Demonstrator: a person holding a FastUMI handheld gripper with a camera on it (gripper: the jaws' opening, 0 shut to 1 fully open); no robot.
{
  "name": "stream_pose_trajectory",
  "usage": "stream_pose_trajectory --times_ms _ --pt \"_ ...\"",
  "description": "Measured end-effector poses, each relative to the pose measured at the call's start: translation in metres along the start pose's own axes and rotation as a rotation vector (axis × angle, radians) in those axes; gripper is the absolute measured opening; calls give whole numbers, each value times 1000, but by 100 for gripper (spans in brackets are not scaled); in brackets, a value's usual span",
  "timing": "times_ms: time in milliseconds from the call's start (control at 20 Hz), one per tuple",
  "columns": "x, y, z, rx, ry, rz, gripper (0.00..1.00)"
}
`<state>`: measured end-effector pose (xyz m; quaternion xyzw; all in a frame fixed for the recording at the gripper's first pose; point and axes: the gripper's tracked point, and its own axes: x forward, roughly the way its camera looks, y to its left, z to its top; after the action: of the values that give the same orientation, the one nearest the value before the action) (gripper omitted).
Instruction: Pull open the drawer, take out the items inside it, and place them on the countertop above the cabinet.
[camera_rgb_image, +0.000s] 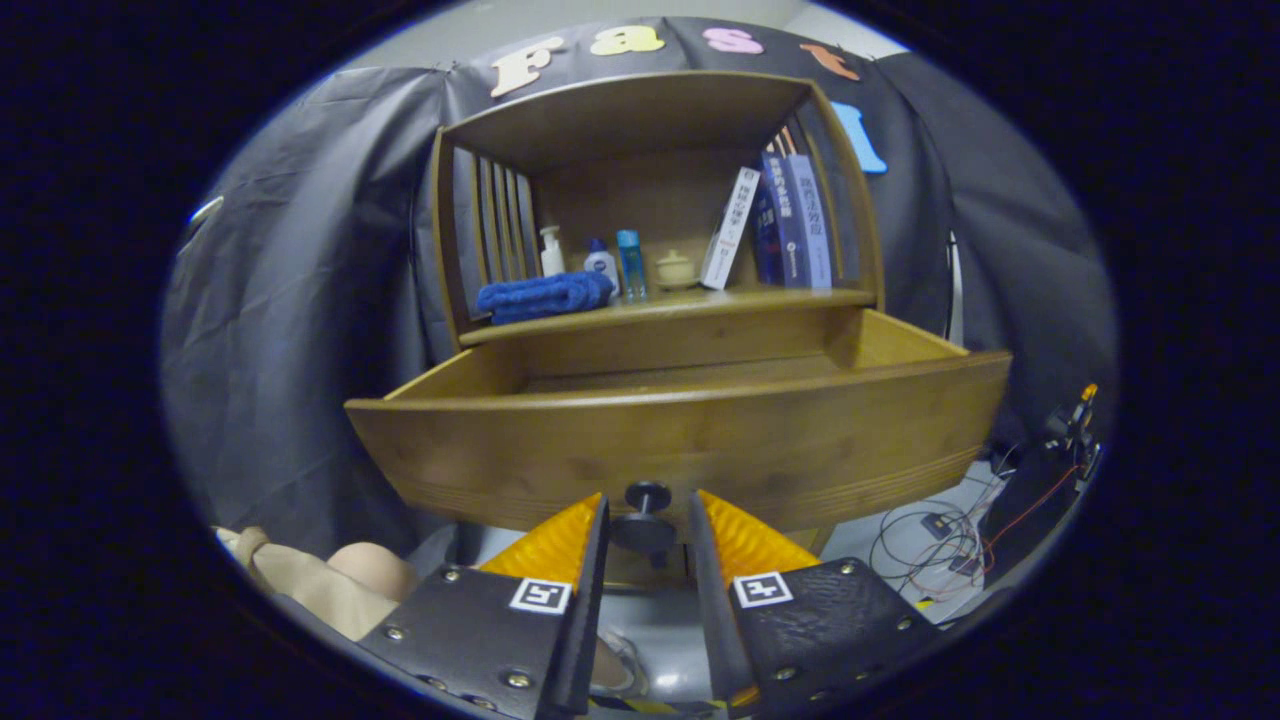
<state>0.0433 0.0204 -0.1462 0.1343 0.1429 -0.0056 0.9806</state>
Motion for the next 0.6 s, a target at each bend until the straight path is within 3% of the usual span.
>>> stream_pose_trajectory --times_ms 350,600 --pt "16 11 94 -32 -142 50 44" --pt "69 34 106 -92 -93 132 45"
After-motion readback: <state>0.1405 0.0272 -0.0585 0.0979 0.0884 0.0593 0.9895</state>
